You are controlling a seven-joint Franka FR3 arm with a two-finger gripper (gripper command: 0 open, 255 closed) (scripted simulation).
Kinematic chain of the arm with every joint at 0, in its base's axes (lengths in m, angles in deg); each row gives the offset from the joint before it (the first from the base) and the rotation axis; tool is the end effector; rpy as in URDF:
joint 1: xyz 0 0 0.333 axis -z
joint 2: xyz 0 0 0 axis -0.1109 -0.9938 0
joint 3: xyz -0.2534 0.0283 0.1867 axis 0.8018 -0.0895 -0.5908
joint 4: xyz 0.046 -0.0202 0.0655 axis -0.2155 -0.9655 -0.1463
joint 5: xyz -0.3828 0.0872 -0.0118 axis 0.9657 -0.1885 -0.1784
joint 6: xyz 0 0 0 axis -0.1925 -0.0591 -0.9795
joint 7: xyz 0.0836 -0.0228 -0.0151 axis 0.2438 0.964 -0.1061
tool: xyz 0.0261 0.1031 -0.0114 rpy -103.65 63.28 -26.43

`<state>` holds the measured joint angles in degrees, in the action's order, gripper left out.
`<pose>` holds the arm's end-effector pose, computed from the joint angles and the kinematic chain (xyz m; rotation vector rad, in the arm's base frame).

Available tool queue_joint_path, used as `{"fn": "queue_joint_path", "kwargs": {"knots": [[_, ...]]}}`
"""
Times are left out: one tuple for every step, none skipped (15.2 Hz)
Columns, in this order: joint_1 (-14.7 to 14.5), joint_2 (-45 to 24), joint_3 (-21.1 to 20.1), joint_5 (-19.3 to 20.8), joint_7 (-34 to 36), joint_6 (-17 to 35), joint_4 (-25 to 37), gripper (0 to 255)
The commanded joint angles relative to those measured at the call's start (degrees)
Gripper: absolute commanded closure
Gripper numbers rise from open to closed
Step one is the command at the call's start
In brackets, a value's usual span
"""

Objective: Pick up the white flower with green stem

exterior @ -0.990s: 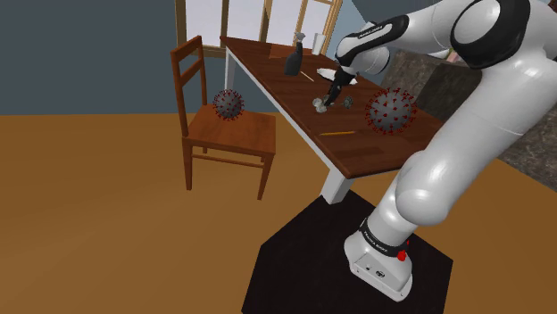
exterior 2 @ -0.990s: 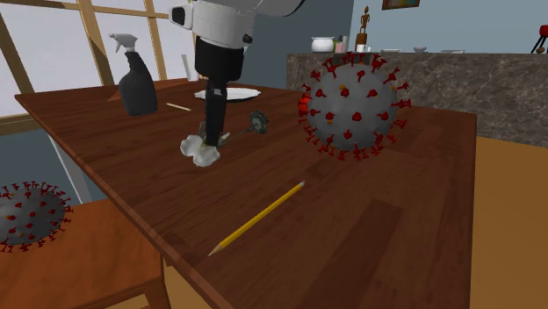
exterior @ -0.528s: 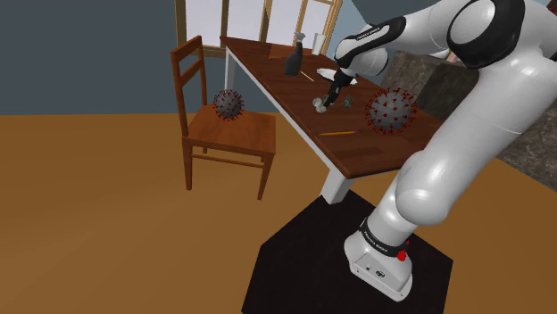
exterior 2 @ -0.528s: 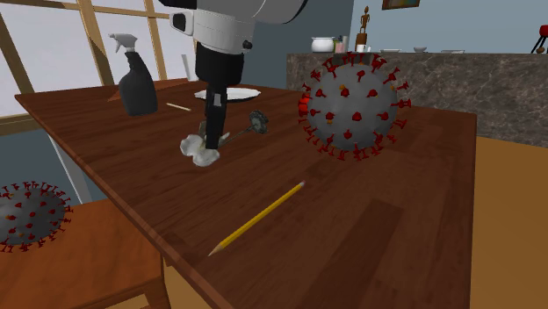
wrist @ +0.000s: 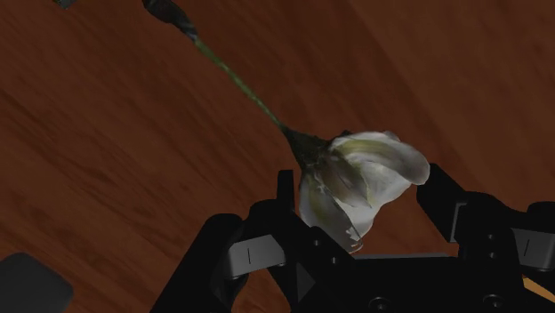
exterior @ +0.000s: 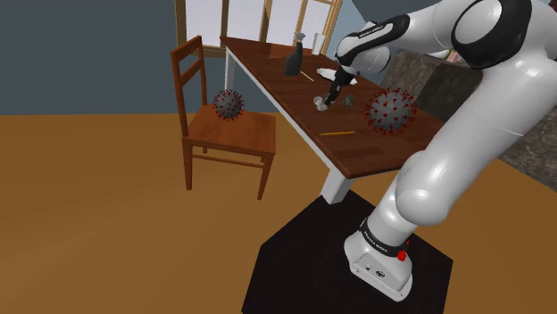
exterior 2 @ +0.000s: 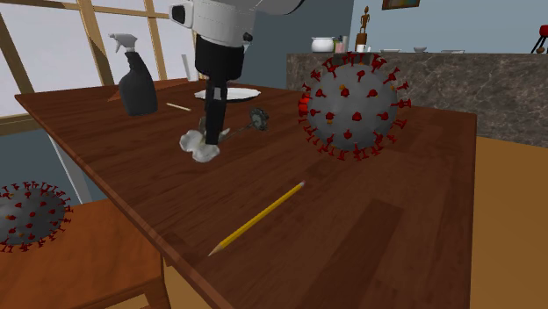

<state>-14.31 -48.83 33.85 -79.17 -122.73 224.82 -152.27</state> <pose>0.4366 -0.3278 0.4396 2.8518 0.7607 0.3809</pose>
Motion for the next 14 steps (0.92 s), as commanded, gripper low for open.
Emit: {"fn": "queue_joint_path", "kwargs": {"knots": [[0.1, 0.6, -0.2, 0.8, 0.7, -1.6, 1.1, 255], [0.1, 1.0, -0.3, 1.2, 1.1, -2.3, 1.6, 255], [0.2, 1.4, -0.5, 1.7, 1.4, -3.1, 2.1, 255], [0.2, 1.8, -0.6, 2.1, 1.7, -3.8, 2.6, 255], [0.3, 2.1, -0.7, 2.4, 2.0, -4.6, 3.1, 255], [0.3, 2.5, -0.9, 2.8, 2.3, -5.3, 3.6, 255], [0.3, 2.8, -1.0, 3.1, 2.6, -6.1, 4.1, 255], [0.4, 3.1, -1.1, 3.4, 2.8, -6.9, 4.6, 255], [0.4, 3.3, -1.3, 3.6, 3.1, -7.6, 5.2, 255], [0.4, 3.6, -1.4, 3.9, 3.3, -8.4, 5.8, 255], [0.5, 3.9, -1.5, 4.1, 3.5, -9.1, 6.3, 255], [0.5, 4.1, -1.6, 4.3, 3.7, -9.9, 6.9, 255], [0.5, 4.1, -1.7, 4.3, 3.7, -10.0, 7.0, 255], [0.5, 4.1, -1.7, 4.3, 3.7, -10.0, 7.0, 255]]}}
